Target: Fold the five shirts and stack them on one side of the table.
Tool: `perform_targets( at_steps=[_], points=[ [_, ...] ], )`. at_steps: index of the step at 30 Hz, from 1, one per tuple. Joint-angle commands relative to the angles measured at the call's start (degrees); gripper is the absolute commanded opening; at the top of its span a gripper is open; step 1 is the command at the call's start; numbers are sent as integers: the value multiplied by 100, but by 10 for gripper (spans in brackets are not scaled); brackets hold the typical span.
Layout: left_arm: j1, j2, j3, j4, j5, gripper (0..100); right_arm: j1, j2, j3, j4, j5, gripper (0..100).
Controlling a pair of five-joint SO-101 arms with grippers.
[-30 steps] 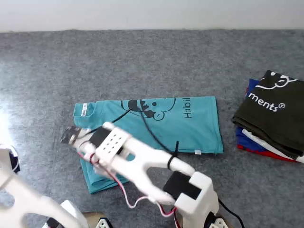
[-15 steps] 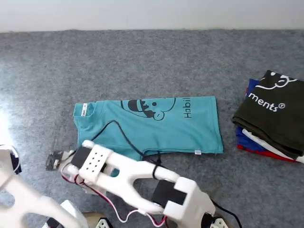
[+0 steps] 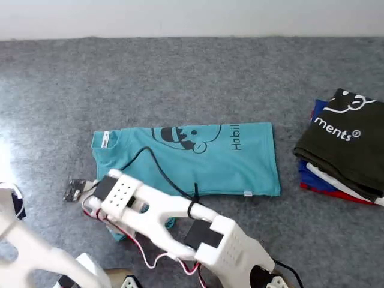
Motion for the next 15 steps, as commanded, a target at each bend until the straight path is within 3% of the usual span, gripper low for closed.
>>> perform_targets(
  at_steps=[1,15],
  points=[
    [0,-97,-22,-79,-35,81,110,48,-141,-48,70,9],
    [0,-97,-57,-79,-44,81,1358,84,-2927,1367,519,10]
  ],
)
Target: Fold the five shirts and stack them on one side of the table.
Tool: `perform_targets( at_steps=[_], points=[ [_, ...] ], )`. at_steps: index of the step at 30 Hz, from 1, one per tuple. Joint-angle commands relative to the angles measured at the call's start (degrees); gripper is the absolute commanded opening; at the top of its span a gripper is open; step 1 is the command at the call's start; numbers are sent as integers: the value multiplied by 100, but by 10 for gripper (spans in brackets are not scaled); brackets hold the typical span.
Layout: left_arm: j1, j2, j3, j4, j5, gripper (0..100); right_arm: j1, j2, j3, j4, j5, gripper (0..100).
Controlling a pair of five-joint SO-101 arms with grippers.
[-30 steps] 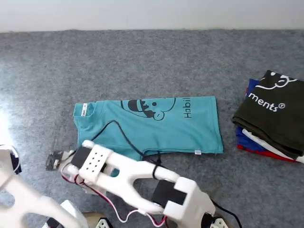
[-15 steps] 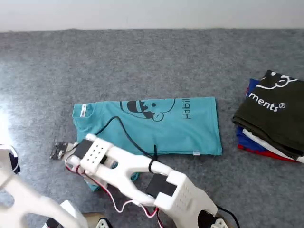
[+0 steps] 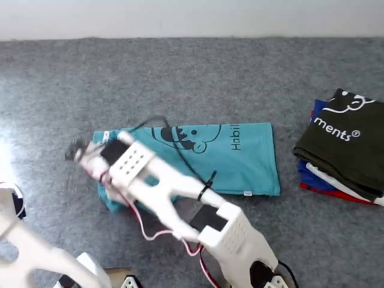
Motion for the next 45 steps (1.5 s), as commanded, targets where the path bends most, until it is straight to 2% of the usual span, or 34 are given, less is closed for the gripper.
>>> perform_targets(
  at_steps=[1,9,11,15,17,21,24,30,32,39,45],
  points=[
    [0,-97,-57,-62,-44,81,453,-22,-756,66,273,10],
    [9,-88,-22,-264,-44,81,1015,154,-914,-444,818,17],
    [9,-88,-22,-264,-44,81,1130,295,-914,-593,905,61],
    [9,-88,-22,-264,-44,81,1402,567,-923,-989,809,223],
    [9,-88,-22,-264,-44,81,1543,646,-923,-1253,800,240],
    [9,-88,-22,-255,-44,81,1648,646,-923,-1429,809,233],
    [9,-88,-22,-255,-44,81,1534,576,-1266,-910,782,201],
    [9,-88,-22,-255,-44,81,1033,567,-1978,-171,774,1],
    [9,-88,-22,-255,-44,81,831,585,-1987,-136,765,35],
    [9,-88,-22,-220,-44,81,541,1411,-2022,-426,800,9],
    [9,-97,-22,-220,-35,81,1200,1780,-2031,-1622,809,11]
  ],
)
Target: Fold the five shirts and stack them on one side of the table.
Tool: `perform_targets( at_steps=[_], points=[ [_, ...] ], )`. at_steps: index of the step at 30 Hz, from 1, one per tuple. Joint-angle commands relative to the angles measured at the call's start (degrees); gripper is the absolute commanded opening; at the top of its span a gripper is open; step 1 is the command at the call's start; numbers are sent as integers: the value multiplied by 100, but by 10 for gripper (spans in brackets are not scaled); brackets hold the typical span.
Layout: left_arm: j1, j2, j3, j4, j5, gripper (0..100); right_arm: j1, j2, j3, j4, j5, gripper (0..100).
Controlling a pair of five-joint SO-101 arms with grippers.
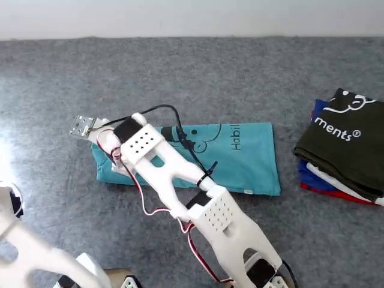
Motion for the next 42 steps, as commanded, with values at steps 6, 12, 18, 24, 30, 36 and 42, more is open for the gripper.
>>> perform_targets(
  at_steps=[6,12,18,24,30,36,42],
  points=[
    [9,-105,-22,-35,-35,81,892,-136,-545,-1481,-26,11],
    [9,-97,-22,-35,-35,81,725,-180,-1240,-154,-62,11],
    [9,-123,-22,62,-35,81,637,-127,-1908,1587,-70,11],
    [9,-123,-13,132,-18,81,884,4,-1380,2018,-255,9],
    [0,-132,-13,273,-18,81,1121,268,-431,2035,-527,9],
    [-26,-132,-13,325,-18,81,1007,233,343,2053,-545,9],
    [0,-123,-13,325,-18,81,1007,-374,466,2035,-554,9]
  ],
)
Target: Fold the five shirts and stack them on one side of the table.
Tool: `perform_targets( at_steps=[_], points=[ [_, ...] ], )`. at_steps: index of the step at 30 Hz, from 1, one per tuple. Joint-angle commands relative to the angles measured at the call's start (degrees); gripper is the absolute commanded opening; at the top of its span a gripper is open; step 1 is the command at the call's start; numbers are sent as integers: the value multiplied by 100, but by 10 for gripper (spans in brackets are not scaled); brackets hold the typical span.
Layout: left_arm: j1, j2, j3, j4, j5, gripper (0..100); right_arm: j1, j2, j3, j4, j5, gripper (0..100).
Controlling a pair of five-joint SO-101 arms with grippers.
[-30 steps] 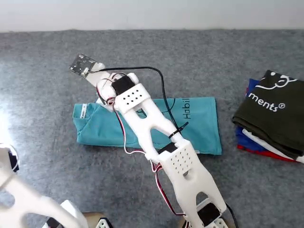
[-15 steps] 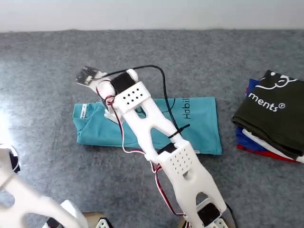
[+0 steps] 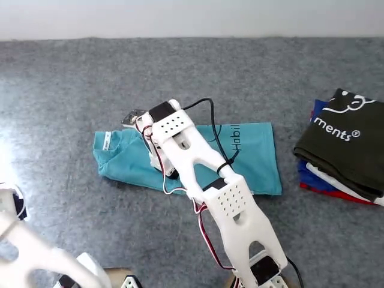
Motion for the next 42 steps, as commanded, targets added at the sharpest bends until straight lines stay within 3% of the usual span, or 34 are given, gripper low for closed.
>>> perform_targets(
  at_steps=[1,8,15,21,28,32,42],
  points=[
    [0,-123,-13,62,-18,81,-31,-637,-105,224,-53,9],
    [9,-97,-13,26,-18,81,-629,-936,-1011,-40,-53,11],
    [9,-97,-13,26,-18,81,-1393,-251,-1222,-1033,-18,11],
    [9,-105,-13,44,-18,81,-1596,233,-1266,-1130,-18,10],
    [9,-132,-40,35,-18,81,-1182,-163,-2523,251,-62,9],
    [-26,-141,-57,62,-18,81,-708,-655,-2462,277,-352,9],
    [-624,-149,-330,123,-26,80,866,-3011,642,268,-475,40]
  ],
)
